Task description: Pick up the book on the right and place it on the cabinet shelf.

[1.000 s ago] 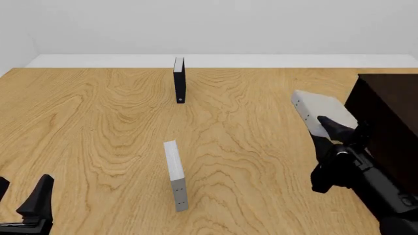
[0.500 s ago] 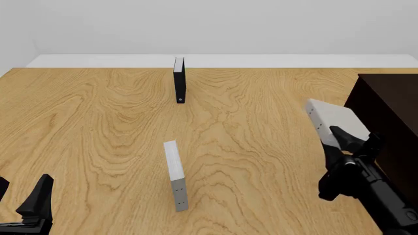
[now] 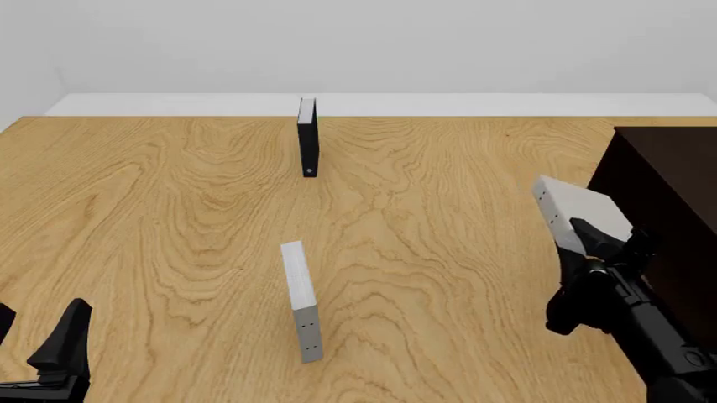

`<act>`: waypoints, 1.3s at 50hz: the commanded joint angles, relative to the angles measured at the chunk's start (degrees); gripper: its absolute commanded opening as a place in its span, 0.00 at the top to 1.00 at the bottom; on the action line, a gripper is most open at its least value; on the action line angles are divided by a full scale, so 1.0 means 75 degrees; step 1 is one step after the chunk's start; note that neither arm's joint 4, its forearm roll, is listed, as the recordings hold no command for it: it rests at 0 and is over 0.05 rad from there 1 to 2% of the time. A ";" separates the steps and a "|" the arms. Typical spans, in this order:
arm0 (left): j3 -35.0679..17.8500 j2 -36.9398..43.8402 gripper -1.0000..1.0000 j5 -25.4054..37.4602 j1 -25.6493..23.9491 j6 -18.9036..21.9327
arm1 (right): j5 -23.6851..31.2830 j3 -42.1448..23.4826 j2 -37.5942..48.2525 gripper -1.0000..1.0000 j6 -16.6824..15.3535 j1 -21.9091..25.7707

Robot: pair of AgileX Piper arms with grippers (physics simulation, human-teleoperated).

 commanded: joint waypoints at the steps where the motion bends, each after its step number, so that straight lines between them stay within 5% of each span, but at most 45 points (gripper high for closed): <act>1: 0.0000 0.0000 0.00 -0.0003 -0.0003 -0.0002 | -0.0928 0.0061 0.0961 1.00 -0.0146 -0.0100; 3: 0.0001 -0.0001 0.00 -0.0002 -0.0003 -0.0004 | -0.1027 0.0061 0.1040 1.00 -0.0174 -0.0119; 7: 0.0001 -0.0002 0.00 -0.0003 -0.0004 -0.0009 | -0.2005 0.0246 0.1971 1.00 -0.0874 -0.0088; 9: 0.0000 -0.0002 0.00 -0.0004 -0.0007 -0.0006 | -0.1786 0.0167 0.1797 1.00 -0.0724 0.0015; 10: 0.0000 -0.0003 0.00 -0.0005 -0.0009 -0.0003 | -0.2408 0.0302 0.2390 1.00 -0.1288 0.0000; 26: 0.0002 -0.0006 0.00 -0.0003 0.0007 -0.0041 | -0.2420 0.0427 0.2014 1.00 -0.1517 -0.0108; 34: 0.0001 -0.0008 0.00 -0.0006 0.0000 -0.0035 | -0.2433 0.0388 0.1996 1.00 -0.2067 -0.0598; 36: 0.0001 -0.0009 0.00 -0.0007 -0.0002 -0.0033 | -0.2431 0.0337 0.1945 1.00 -0.1620 -0.0517; 38: 0.0001 -0.0009 0.00 -0.0006 -0.0005 -0.0030 | -0.2433 0.0379 0.2077 1.00 -0.1978 -0.0651; 45: 0.0002 -0.0009 0.00 -0.0005 -0.0001 -0.0031 | -0.2432 0.0385 0.1937 1.00 -0.1732 -0.0875; 65: 0.0002 -0.0004 0.00 -0.0004 0.0014 -0.0028 | -0.2432 0.0358 0.1837 1.00 -0.1859 -0.1365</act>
